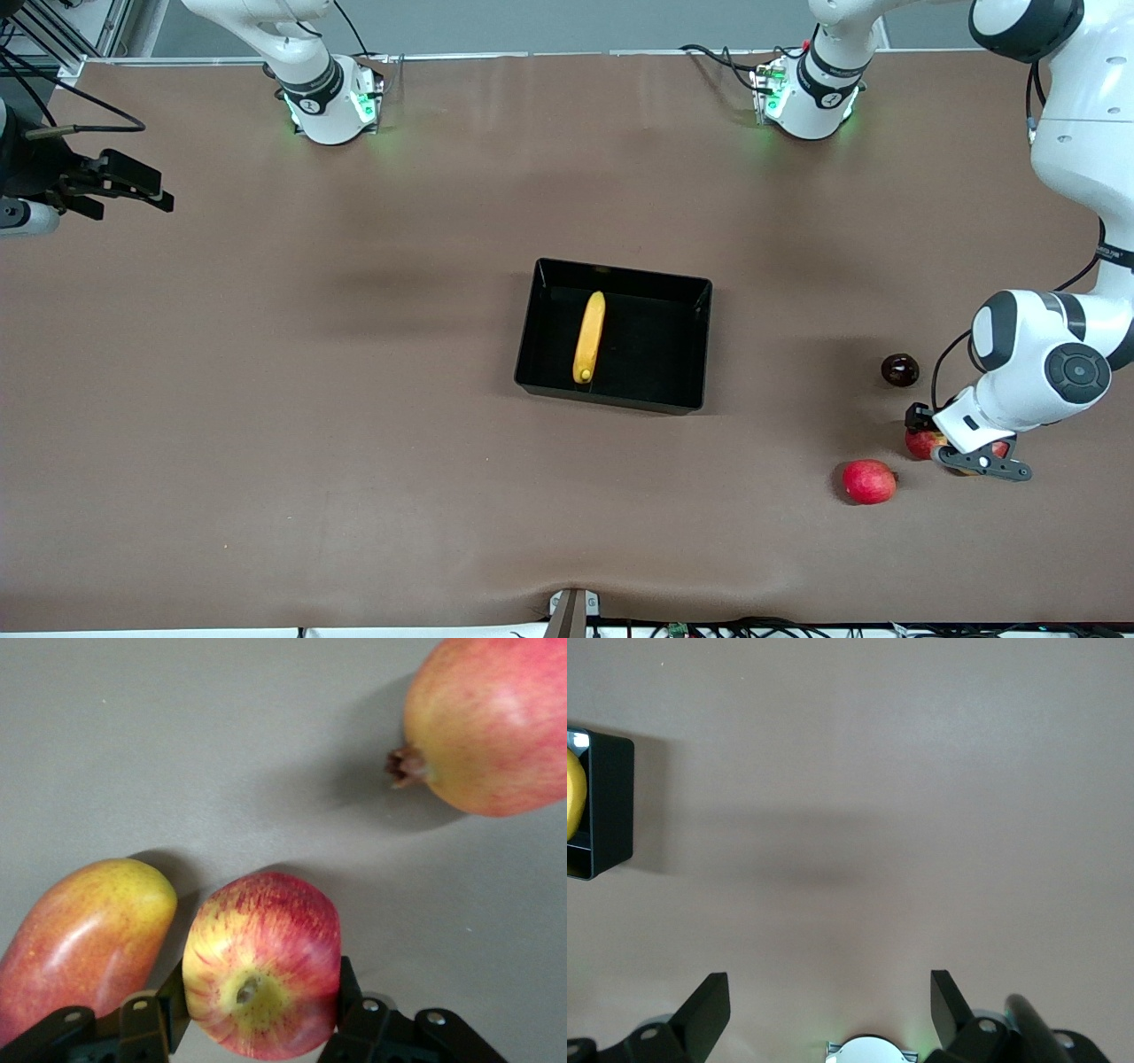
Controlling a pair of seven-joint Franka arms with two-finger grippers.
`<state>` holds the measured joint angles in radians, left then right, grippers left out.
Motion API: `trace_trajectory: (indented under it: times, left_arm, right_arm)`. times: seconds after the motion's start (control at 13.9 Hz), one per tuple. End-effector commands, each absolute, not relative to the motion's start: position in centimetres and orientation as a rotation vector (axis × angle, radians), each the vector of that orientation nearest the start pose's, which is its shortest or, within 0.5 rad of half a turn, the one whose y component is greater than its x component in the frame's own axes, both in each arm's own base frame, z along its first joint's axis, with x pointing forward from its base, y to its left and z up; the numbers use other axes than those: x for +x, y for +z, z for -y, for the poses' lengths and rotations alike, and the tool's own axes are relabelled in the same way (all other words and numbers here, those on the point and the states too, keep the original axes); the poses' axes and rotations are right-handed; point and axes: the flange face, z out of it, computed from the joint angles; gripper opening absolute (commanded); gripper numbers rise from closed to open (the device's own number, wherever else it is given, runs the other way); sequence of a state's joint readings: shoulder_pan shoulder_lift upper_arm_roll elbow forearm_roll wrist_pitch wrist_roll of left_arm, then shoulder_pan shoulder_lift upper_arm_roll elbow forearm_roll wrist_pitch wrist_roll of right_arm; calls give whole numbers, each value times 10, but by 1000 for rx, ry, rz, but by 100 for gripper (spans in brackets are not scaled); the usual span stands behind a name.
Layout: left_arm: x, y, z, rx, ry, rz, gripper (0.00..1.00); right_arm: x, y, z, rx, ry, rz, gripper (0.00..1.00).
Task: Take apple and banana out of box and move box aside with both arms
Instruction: 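Carry the red apple with the left gripper to the mango, then lower the apple beside the mango and open the left gripper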
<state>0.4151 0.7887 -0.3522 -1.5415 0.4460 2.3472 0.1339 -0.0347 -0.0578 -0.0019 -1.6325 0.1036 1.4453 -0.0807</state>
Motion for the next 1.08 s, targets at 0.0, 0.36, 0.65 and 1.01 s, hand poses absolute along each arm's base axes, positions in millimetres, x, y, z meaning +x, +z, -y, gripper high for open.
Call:
trace_trajectory:
  times: [0.0,0.36,0.65,1.01]
  left_arm:
    - [716,221,-99,-3002,-152,-418,100]
    - [719,291,-38,-3089,-173,-398,100]
    - [706,347,48,-3138,-140,-302,100]
    - [672,359,197,-3150,-117,-246,100]
  right_arm:
    - [525,621,6,-3010,183,96,100]
    - [536,598,-5,-3006,266,120,100]
    - [537,595,-4,-3005,275,118,100]
    - [537,583,0,-2996,341,106,100]
